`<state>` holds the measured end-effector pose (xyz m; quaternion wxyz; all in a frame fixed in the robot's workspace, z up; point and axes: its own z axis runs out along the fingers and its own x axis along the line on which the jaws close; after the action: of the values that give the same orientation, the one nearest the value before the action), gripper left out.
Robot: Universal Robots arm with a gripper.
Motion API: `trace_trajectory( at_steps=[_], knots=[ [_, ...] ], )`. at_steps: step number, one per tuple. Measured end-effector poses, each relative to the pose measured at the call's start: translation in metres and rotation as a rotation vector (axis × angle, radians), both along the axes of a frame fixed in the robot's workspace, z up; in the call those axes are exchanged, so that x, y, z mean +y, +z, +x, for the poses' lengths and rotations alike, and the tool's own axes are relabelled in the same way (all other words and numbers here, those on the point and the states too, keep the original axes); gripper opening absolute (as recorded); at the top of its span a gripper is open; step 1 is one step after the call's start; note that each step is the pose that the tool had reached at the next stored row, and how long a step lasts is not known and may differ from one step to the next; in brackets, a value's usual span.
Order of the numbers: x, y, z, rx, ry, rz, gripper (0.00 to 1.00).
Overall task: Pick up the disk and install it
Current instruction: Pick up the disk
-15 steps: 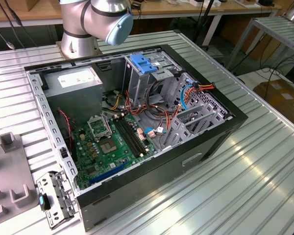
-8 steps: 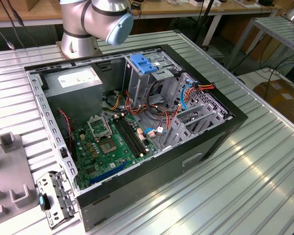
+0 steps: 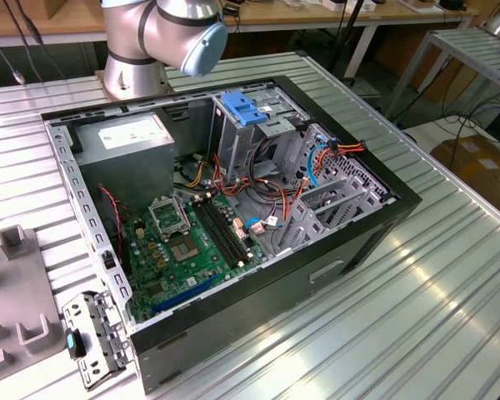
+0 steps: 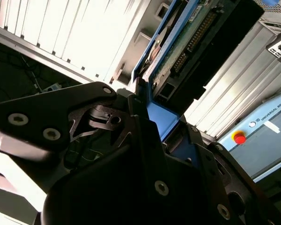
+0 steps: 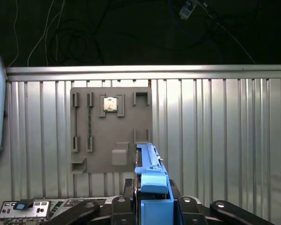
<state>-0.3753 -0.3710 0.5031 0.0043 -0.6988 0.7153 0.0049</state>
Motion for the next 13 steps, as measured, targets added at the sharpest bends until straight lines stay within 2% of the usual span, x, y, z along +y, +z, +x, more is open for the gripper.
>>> trace_trajectory(
  at_steps=[13],
  knots=[
    [0.0000,0.0000,0.0238,0.0000,0.000,0.0000,0.37]
  ],
)
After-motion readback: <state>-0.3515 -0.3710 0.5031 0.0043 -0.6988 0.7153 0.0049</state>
